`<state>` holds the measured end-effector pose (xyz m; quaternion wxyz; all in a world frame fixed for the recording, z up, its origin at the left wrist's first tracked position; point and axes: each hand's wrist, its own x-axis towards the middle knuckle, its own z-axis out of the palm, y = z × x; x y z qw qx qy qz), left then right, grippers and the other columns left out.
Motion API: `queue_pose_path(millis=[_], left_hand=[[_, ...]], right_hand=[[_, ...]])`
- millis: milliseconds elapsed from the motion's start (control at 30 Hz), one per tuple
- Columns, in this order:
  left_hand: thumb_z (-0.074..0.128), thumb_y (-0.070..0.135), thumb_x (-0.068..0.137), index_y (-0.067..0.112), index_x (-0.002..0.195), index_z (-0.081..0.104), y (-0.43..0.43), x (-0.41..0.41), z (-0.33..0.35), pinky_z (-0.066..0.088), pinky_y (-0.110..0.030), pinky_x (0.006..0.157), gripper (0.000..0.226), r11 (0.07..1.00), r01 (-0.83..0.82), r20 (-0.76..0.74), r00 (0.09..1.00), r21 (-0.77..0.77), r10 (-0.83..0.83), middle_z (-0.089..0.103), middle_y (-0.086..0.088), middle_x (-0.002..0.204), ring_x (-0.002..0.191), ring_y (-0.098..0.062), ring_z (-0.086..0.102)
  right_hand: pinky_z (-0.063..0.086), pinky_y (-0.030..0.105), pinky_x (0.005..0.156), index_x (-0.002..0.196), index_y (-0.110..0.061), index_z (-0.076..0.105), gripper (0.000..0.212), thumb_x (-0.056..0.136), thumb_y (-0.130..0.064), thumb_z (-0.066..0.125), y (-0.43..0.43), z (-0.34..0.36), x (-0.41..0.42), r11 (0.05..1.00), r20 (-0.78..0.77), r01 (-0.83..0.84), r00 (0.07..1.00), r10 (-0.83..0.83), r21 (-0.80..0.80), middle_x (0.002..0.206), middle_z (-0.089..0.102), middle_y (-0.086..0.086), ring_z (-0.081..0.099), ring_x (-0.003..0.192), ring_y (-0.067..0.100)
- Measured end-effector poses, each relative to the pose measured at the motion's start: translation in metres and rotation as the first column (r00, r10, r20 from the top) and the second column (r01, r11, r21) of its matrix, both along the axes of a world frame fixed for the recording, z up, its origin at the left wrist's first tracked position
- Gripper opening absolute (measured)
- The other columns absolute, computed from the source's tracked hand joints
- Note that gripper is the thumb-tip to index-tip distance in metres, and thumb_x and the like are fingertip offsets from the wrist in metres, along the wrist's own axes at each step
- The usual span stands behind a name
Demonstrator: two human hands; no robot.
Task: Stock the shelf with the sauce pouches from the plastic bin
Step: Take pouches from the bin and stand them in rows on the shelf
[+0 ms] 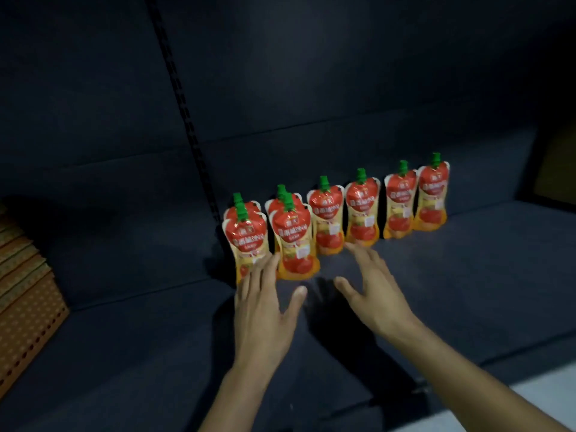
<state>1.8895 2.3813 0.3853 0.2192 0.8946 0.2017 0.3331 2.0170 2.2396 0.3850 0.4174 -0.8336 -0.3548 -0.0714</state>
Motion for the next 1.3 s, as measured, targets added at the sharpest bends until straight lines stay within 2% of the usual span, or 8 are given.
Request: queue_pose_path(millis=[167,300,533,700,867,1000,1100,1300], left_hand=[[0.048,0.053,0.094,0.038,0.147,0.030,-0.076,0.006,-0.029,0.026,-0.023,0.111,0.058,0.968,0.251,-0.094,0.963,-0.018,-0.252,0.033,0.023,0.147,0.137,0.001,0.027],[0.055,0.042,0.095,0.034,0.141,0.041,-0.140,0.026,-0.040,0.040,-0.023,0.102,0.049,0.903,0.427,-0.098,0.897,-0.049,-0.430,0.045,0.019,0.138,0.128,0.000,0.040],[0.057,0.036,0.094,0.036,0.136,0.042,-0.303,0.063,-0.067,0.046,-0.022,0.087,0.045,0.743,0.662,-0.175,0.724,-0.098,-0.668,0.053,0.023,0.125,0.107,0.003,0.053],[0.059,0.036,0.093,0.034,0.137,0.041,-0.461,0.069,-0.101,0.044,-0.021,0.086,0.047,0.593,0.771,-0.248,0.543,-0.233,-0.802,0.055,0.019,0.125,0.101,0.000,0.054],[0.064,0.038,0.089,0.034,0.133,0.046,-0.621,0.065,-0.144,0.048,-0.028,0.092,0.048,0.413,0.837,-0.330,0.300,-0.359,-0.895,0.058,0.016,0.126,0.102,-0.003,0.060],[0.065,0.035,0.088,0.033,0.129,0.051,-0.722,0.058,-0.179,0.046,-0.018,0.085,0.043,0.296,0.830,-0.388,0.105,-0.473,-0.916,0.061,0.016,0.115,0.086,0.003,0.058],[0.066,0.033,0.086,0.032,0.124,0.056,-0.777,0.057,-0.201,0.049,-0.017,0.082,0.039,0.250,0.784,-0.405,-0.001,-0.568,-0.914,0.064,0.017,0.105,0.079,0.006,0.058],[0.068,0.029,0.087,0.028,0.121,0.057,-0.871,0.098,-0.250,0.053,-0.028,0.085,0.036,0.204,0.724,-0.454,-0.167,-0.660,-0.875,0.060,0.013,0.099,0.075,0.000,0.054]], right_hand=[[0.043,0.028,0.090,0.134,-0.029,0.047,0.043,0.093,-0.028,0.058,-0.076,-0.036,-0.032,0.990,0.100,0.144,0.985,-0.143,-0.007,0.137,0.048,-0.011,0.050,0.122,0.013],[0.049,0.031,0.085,0.123,-0.027,0.057,0.037,0.088,-0.019,0.062,-0.150,-0.057,-0.045,0.952,0.134,0.305,0.942,-0.307,0.040,0.123,0.058,-0.011,0.058,0.109,0.013],[0.049,0.034,0.083,0.125,-0.033,0.052,0.034,0.092,-0.024,0.055,-0.329,-0.091,-0.067,0.807,-0.014,0.590,0.807,-0.590,-0.007,0.119,0.056,-0.016,0.058,0.104,0.008],[0.046,0.029,0.084,0.125,-0.027,0.056,0.036,0.089,-0.022,0.060,-0.496,-0.122,-0.095,0.645,-0.166,0.757,0.626,-0.762,-0.107,0.117,0.060,-0.010,0.059,0.102,0.011],[0.049,0.035,0.090,0.119,-0.023,0.060,0.032,0.087,-0.024,0.061,-0.655,-0.164,-0.123,0.499,-0.312,0.845,0.430,-0.847,-0.192,0.114,0.064,-0.004,0.061,0.100,0.014],[0.049,0.034,0.089,0.107,-0.023,0.064,0.021,0.086,-0.021,0.062,-0.750,-0.196,-0.152,0.378,-0.404,0.903,0.274,-0.873,-0.203,0.102,0.063,-0.008,0.061,0.097,0.012],[0.048,0.029,0.086,0.109,-0.018,0.065,0.024,0.086,-0.011,0.063,-0.800,-0.214,-0.170,0.299,-0.475,0.918,0.148,-0.867,-0.259,0.100,0.064,-0.006,0.062,0.095,0.014],[0.049,0.029,0.089,0.113,-0.020,0.064,0.023,0.091,-0.018,0.060,-0.874,-0.261,-0.171,0.239,-0.596,0.900,-0.028,-0.802,-0.364,0.105,0.064,-0.007,0.061,0.100,0.013]])
